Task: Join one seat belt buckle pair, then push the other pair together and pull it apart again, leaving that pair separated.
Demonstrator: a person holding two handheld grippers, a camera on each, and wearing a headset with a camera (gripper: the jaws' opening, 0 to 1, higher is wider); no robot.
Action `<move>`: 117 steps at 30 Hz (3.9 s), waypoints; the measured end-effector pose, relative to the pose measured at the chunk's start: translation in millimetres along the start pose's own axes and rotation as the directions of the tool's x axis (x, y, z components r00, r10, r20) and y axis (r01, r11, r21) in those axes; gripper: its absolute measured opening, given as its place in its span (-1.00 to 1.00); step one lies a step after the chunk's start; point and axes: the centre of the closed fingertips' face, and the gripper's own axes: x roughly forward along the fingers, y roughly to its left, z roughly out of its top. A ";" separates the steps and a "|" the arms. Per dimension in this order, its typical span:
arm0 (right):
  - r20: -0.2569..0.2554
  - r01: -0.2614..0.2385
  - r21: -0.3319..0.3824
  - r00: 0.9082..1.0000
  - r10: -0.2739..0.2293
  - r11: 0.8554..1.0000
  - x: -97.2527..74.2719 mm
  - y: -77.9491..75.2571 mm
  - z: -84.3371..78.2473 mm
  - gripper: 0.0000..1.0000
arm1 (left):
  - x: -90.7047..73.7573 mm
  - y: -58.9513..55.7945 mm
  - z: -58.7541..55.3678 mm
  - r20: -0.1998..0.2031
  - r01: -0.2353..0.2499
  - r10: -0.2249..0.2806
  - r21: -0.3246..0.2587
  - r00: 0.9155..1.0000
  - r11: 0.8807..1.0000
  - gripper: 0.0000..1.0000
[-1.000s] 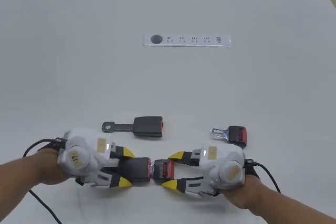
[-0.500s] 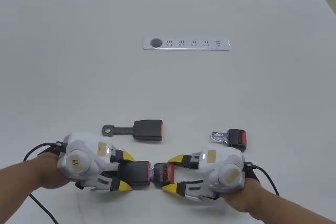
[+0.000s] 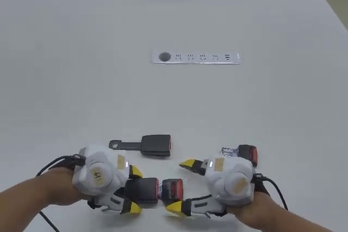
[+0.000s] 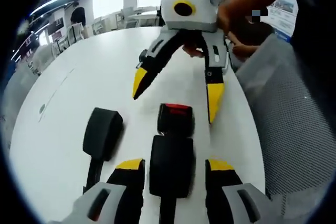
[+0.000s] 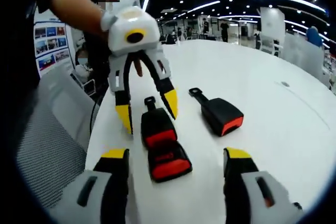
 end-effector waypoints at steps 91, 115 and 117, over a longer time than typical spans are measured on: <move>-0.243 -0.050 -0.091 0.970 0.027 0.995 -113.3 -127.2 -86.9 -0.27 | 36.9 109.0 0.9 -0.090 0.066 -0.056 0.115 0.994 0.991 -0.31; -0.210 -0.068 -0.092 0.976 0.047 0.993 -85.6 -127.0 -72.7 -0.27 | 37.7 109.5 -3.7 -0.110 0.080 -0.067 0.119 0.992 0.990 -0.31; -0.200 -0.072 -0.096 0.978 0.051 0.993 -81.0 -127.5 -69.9 -0.27 | 37.7 109.3 -3.5 -0.113 0.082 -0.068 0.121 0.991 0.989 -0.31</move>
